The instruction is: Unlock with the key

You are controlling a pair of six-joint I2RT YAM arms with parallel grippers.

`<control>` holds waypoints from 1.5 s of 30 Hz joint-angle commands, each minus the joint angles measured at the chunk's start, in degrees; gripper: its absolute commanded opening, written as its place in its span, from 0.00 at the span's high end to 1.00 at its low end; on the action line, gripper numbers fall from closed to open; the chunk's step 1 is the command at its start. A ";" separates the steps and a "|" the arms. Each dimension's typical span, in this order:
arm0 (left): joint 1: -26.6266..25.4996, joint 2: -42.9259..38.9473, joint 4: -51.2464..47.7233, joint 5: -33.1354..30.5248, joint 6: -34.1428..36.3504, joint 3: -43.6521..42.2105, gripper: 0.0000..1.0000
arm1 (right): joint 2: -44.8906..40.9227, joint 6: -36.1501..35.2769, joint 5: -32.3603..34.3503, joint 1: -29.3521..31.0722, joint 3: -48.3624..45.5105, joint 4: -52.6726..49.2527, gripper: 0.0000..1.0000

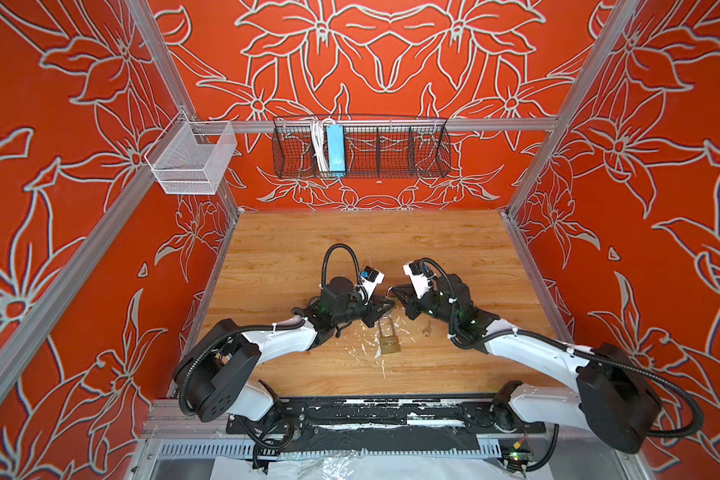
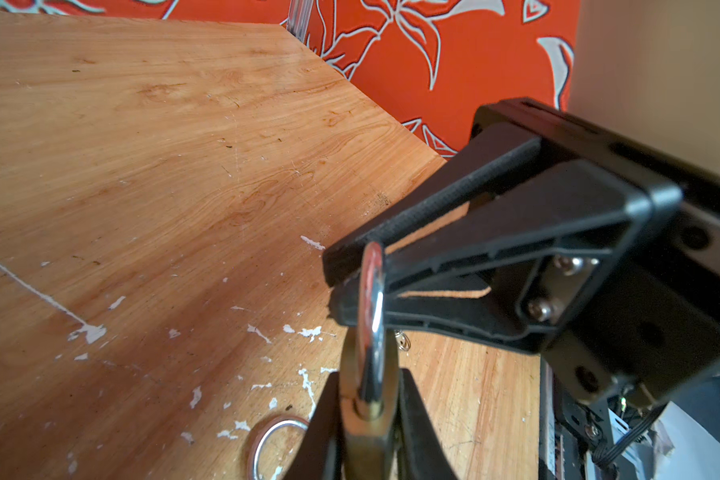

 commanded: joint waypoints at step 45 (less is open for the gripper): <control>6.80 -3.65 8.16 22.26 6.23 -2.49 0.52 | -13.01 -1.88 -9.21 -0.17 -7.61 11.25 1.00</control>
